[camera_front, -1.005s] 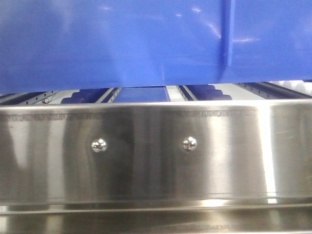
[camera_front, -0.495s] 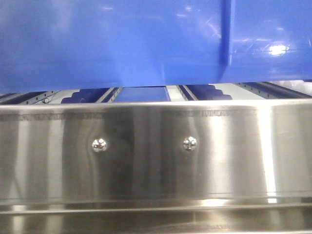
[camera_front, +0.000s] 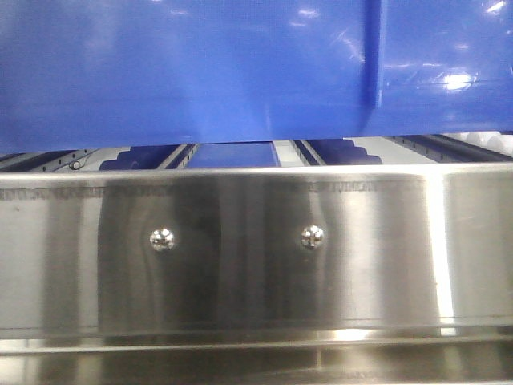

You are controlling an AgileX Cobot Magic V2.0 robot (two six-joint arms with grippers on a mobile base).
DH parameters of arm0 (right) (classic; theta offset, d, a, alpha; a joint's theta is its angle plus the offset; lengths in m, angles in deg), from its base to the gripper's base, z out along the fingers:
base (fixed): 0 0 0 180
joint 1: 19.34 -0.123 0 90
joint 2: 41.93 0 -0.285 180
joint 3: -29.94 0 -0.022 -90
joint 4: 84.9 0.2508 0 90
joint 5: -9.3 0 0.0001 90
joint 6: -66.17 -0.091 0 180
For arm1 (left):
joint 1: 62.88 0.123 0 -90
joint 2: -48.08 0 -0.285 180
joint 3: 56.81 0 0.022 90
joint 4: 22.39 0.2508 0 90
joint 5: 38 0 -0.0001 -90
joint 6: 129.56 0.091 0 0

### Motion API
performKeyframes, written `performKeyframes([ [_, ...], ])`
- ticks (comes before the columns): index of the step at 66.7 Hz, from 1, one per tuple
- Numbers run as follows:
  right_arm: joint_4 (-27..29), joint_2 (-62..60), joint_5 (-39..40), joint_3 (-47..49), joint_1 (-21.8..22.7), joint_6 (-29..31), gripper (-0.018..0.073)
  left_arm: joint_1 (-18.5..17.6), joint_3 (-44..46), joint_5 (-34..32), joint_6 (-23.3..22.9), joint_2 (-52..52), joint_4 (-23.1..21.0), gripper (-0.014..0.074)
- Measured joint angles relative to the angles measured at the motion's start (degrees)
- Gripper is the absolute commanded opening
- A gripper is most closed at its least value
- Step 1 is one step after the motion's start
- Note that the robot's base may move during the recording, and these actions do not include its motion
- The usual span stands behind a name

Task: Move blue bin to conveyor side
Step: 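Close both grippers on the blue bin's side walls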

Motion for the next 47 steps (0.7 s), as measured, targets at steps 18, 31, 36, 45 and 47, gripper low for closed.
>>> performKeyframes([
  [18, -1.56, 4.96, -0.59, 1.23, -0.09, -1.23, 0.0570, 0.27, 5.49, 2.64, 0.00, 6.01, 3.55, 0.0580],
  [31, -3.01, 6.13, -0.59, 1.37, -0.21, -1.36, 0.0570, 0.27, 5.71, 2.88, 0.00, 8.49, 4.14, 0.0580],
  [36, -3.36, 7.14, -0.59, 1.37, -0.21, -1.39, 0.0570, 0.27, 5.71, 2.88, -0.02, 9.40, 4.34, 0.0580],
  [45, -3.36, 9.18, -0.59, 1.37, -0.21, -2.19, 0.0570, 0.27, 5.71, 2.88, -0.02, 11.39, 4.48, 0.0580],
  [47, -3.36, 9.67, -0.59, 1.37, -0.21, -2.31, 0.0570, 0.27, 5.71, 2.88, -0.02, 11.77, 4.48, 0.0580],
])
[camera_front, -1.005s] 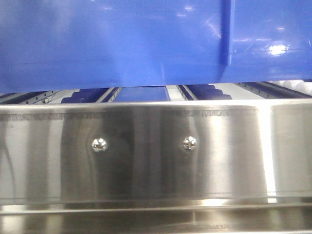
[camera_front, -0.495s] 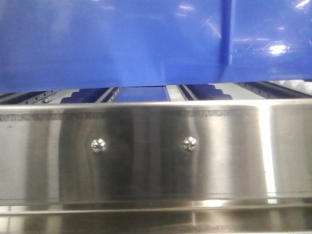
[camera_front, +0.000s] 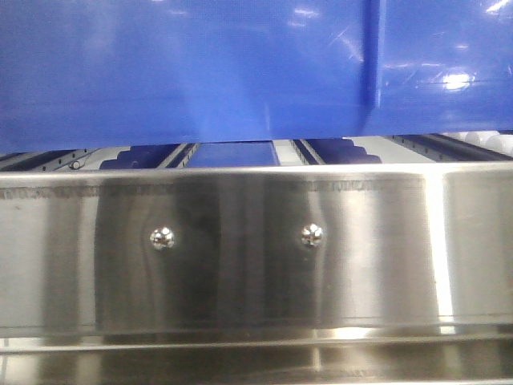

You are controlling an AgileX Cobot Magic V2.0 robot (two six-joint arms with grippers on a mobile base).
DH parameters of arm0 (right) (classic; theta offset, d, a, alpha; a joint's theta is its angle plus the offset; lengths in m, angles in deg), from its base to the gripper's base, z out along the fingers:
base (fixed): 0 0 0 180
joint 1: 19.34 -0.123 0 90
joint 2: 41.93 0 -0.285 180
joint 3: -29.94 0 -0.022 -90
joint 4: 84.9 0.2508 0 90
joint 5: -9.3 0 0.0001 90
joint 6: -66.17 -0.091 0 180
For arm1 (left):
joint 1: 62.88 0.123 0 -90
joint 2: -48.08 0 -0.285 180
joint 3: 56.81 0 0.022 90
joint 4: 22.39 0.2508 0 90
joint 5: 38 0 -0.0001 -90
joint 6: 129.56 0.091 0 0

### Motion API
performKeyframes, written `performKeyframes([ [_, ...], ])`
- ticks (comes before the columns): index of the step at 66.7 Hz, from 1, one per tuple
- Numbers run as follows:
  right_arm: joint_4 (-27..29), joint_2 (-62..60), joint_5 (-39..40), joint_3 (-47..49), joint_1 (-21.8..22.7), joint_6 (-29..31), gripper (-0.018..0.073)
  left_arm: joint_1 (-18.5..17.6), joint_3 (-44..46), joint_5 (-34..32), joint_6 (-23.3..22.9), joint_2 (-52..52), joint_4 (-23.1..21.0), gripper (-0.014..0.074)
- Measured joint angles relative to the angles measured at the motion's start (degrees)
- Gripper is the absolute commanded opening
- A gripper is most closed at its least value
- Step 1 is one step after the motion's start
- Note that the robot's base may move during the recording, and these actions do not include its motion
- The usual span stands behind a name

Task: Move blue bin to conveyor side
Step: 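Close both grippers on the blue bin's side walls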

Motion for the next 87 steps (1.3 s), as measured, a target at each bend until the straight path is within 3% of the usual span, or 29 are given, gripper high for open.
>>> performKeyframes([
  [24, -1.88, 1.56, 0.00, 0.00, -2.96, -1.36, 0.0570, 0.03, -2.30, 0.00, 0.00, 1.70, 0.36, 0.0580],
  [67, -3.50, 5.99, 0.00, 0.00, -2.94, -2.24, 0.0570, 0.12, -3.89, 0.00, 0.00, 1.74, 0.59, 0.0580],
  [87, -3.50, 6.09, 0.00, 0.00, -2.94, -2.24, 0.0570, 5.02, -3.92, 0.00, 4.31, 2.34, -5.01, 0.0580],
])
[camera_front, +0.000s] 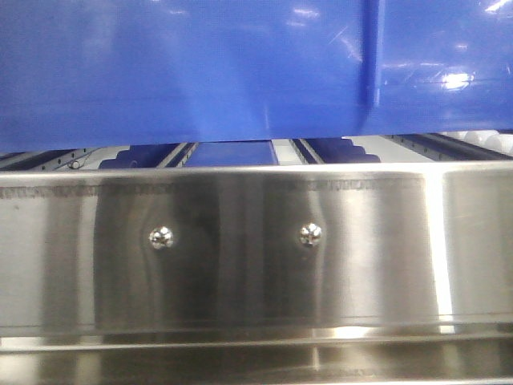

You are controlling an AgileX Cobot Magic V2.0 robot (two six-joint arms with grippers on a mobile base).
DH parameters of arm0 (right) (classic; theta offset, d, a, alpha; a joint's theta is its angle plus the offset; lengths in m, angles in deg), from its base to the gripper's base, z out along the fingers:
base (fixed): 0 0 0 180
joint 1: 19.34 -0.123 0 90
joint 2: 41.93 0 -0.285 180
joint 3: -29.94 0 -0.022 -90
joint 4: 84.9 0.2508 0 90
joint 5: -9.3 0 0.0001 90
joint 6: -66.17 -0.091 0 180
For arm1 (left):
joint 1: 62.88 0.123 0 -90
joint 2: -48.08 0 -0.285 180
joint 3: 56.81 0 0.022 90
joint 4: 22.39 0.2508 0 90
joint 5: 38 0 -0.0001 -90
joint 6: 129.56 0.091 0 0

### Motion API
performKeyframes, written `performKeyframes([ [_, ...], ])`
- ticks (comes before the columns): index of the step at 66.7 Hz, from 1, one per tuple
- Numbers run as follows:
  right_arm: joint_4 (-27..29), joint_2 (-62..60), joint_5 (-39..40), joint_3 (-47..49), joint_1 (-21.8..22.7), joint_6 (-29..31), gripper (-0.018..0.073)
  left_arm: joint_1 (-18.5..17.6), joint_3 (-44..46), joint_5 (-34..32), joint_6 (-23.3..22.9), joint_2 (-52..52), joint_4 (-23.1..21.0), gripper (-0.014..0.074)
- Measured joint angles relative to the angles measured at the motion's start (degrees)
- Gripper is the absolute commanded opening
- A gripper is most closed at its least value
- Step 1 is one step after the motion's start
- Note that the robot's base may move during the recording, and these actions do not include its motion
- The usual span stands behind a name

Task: Move blue bin to conveyor side
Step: 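Close both grippers on the blue bin's side walls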

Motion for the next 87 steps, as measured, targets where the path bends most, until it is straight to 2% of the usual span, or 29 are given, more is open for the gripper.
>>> performKeyframes([
  [53, 0.00, 0.00, 0.00, 0.00, 0.00, -0.11, 0.0570, 0.38, 0.00, 0.00, 1.20, 3.84, -1.07, 0.0580],
  [65, 0.00, 0.00, 0.00, 0.00, 0.00, -2.71, 0.0570, 0.38, 0.00, 0.00, 1.20, 4.19, -1.04, 0.0580],
  [87, 0.00, 0.00, 0.00, 0.00, 0.00, -3.59, 0.0570, 0.38, 0.00, 0.00, 1.20, 4.27, -1.04, 0.0580],
])
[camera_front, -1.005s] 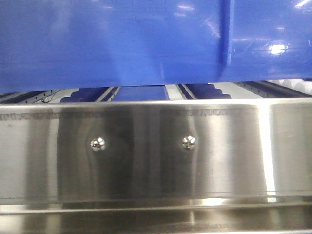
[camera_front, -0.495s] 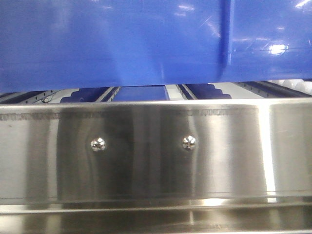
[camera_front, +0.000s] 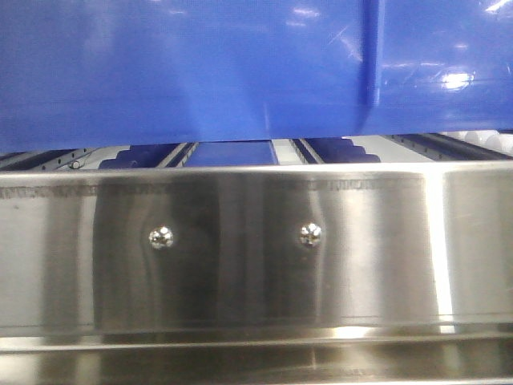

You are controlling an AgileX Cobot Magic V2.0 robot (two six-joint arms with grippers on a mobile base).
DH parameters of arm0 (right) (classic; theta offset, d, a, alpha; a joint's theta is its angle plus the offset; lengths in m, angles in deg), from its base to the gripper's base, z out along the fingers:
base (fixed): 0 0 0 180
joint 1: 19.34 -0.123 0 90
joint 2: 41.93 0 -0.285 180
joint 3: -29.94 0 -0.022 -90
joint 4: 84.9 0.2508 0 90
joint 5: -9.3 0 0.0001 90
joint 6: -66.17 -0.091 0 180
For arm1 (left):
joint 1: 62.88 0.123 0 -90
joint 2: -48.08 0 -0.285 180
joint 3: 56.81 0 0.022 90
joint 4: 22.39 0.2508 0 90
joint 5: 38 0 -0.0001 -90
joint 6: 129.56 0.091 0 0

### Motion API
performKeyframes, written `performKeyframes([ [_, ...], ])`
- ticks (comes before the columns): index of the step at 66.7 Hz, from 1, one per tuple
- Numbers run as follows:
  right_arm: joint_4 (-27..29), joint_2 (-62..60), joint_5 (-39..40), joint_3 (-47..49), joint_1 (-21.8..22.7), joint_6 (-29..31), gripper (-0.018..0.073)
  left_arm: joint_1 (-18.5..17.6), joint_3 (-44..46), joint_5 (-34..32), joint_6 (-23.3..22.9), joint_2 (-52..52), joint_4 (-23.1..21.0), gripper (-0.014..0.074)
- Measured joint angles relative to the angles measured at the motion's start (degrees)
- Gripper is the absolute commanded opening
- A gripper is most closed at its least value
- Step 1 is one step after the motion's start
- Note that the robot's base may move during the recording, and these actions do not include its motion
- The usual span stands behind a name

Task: Move blue bin to conveyor side
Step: 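Close both grippers on the blue bin's side walls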

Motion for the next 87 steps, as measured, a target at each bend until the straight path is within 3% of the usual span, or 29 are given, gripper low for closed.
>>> performKeyframes([
  [14, 0.00, 0.00, 0.00, 0.00, 0.00, -0.05, 0.0570, 0.00, 0.00, 0.00, 0.00, 0.00, 0.00, 0.0575],
  [30, 0.00, 0.00, 0.00, 0.00, 0.00, -0.05, 0.0570, 0.00, 0.00, 0.00, 0.00, 0.00, 0.00, 0.0507],
  [82, 0.00, 0.00, 0.00, 0.00, 0.00, -0.05, 0.0570, 0.00, 1.01, 0.00, 0.00, 0.00, 0.76, 0.0506],
  [87, 0.00, 0.00, 0.00, 0.00, 0.00, -0.05, 0.0538, 0.00, 1.01, 0.00, 0.00, 0.00, 0.76, 0.0506],
])
